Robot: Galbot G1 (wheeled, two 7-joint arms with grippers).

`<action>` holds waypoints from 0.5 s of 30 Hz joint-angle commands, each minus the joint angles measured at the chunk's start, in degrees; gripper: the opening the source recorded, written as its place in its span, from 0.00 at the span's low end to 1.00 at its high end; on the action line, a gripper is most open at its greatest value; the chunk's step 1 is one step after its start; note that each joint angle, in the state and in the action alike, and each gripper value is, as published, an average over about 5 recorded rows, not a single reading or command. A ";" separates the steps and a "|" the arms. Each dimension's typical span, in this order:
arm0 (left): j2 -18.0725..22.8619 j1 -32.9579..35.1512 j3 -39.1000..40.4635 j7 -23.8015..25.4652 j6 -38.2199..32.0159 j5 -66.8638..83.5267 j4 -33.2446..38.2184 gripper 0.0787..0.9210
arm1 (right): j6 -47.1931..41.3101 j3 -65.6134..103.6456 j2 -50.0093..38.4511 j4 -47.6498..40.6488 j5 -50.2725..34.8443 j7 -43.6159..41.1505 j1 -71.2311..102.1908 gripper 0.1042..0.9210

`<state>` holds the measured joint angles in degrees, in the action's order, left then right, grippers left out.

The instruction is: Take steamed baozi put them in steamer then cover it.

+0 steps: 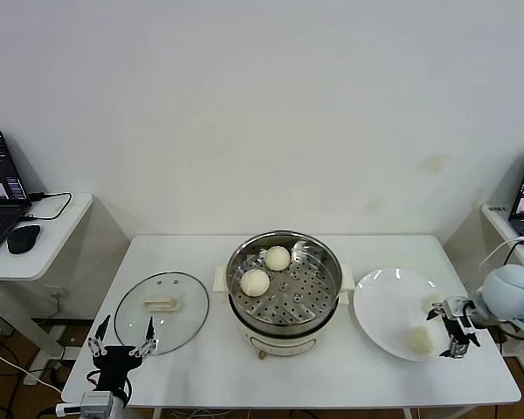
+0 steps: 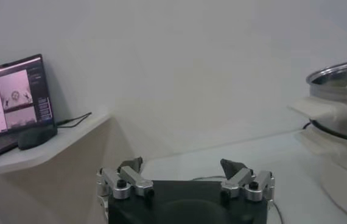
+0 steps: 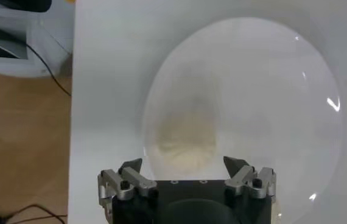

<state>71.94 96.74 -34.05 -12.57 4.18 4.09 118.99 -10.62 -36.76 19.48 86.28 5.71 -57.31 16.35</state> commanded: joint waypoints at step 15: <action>0.35 -0.62 0.07 -0.01 0.00 0.03 -1.06 0.88 | -1.24 0.78 6.06 -6.12 1.60 -0.06 1.46 0.66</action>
<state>72.29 96.11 -34.00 -12.57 4.13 4.11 117.95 -11.83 -36.23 24.11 81.56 6.88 -57.52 17.20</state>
